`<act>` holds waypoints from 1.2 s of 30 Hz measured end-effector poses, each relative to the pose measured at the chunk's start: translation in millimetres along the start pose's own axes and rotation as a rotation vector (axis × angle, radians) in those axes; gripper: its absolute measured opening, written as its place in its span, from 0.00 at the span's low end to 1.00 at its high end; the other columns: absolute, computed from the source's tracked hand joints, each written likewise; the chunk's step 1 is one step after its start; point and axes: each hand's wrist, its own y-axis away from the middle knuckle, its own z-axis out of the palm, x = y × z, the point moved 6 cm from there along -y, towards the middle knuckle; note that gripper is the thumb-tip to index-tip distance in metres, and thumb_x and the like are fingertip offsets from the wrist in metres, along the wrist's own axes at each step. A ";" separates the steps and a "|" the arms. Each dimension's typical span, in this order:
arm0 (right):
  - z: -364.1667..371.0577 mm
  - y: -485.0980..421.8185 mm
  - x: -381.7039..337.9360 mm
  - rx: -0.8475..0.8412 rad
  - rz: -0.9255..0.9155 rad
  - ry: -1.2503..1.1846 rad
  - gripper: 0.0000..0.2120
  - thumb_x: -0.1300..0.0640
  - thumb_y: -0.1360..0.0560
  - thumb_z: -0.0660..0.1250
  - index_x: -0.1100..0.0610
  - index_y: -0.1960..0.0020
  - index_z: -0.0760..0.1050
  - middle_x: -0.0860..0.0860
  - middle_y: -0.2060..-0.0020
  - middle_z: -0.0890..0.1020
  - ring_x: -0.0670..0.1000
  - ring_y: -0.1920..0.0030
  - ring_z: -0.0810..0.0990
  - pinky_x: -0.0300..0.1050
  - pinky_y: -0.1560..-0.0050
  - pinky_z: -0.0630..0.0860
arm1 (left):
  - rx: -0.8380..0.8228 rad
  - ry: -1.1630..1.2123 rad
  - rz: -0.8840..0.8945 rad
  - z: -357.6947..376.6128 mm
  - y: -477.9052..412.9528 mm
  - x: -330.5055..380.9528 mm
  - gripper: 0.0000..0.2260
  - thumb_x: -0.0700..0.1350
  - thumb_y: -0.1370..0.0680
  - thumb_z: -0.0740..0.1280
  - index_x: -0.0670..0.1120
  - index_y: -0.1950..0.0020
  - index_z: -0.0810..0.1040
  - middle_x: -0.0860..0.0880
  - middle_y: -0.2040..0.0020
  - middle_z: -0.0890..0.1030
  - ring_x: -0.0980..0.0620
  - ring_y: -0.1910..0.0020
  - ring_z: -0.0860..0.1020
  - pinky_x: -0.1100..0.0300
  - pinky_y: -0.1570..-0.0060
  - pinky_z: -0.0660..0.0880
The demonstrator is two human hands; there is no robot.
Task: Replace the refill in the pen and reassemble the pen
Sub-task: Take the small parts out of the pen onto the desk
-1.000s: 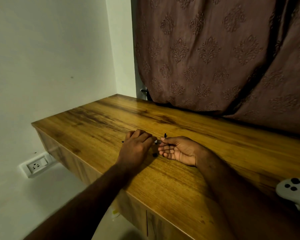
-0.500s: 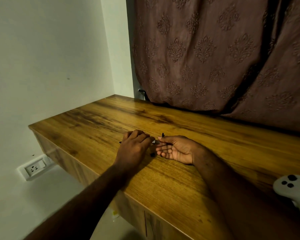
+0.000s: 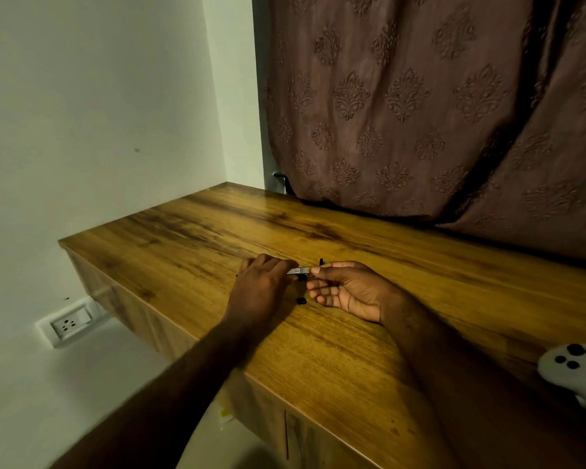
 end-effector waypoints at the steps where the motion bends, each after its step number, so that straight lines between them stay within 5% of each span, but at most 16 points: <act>1: -0.2 -0.3 0.2 -0.001 -0.004 0.009 0.08 0.64 0.23 0.66 0.66 0.47 0.78 0.60 0.61 0.82 0.52 0.65 0.83 0.41 0.67 0.80 | 0.008 0.005 0.001 -0.8 0.0 0.3 0.21 0.55 0.27 0.56 0.45 0.46 0.81 0.48 0.53 0.84 0.43 0.54 0.79 0.48 0.54 0.72; 21: -2.8 0.4 -4.1 0.137 -0.149 0.124 0.02 0.62 0.23 0.67 0.60 0.54 0.76 0.56 0.66 0.80 0.49 0.71 0.80 0.40 0.74 0.76 | 0.061 0.086 -0.033 -1.4 2.8 -3.6 0.21 0.56 0.23 0.54 0.46 0.45 0.81 0.48 0.51 0.84 0.45 0.52 0.79 0.49 0.51 0.71; 36: -8.3 3.1 -13.1 0.193 -0.272 0.149 0.04 0.62 0.23 0.67 0.63 0.51 0.78 0.54 0.65 0.83 0.49 0.69 0.80 0.39 0.73 0.74 | 0.063 0.083 -0.061 3.9 1.5 -9.9 0.18 0.54 0.23 0.55 0.48 0.45 0.79 0.49 0.51 0.84 0.46 0.52 0.78 0.49 0.53 0.72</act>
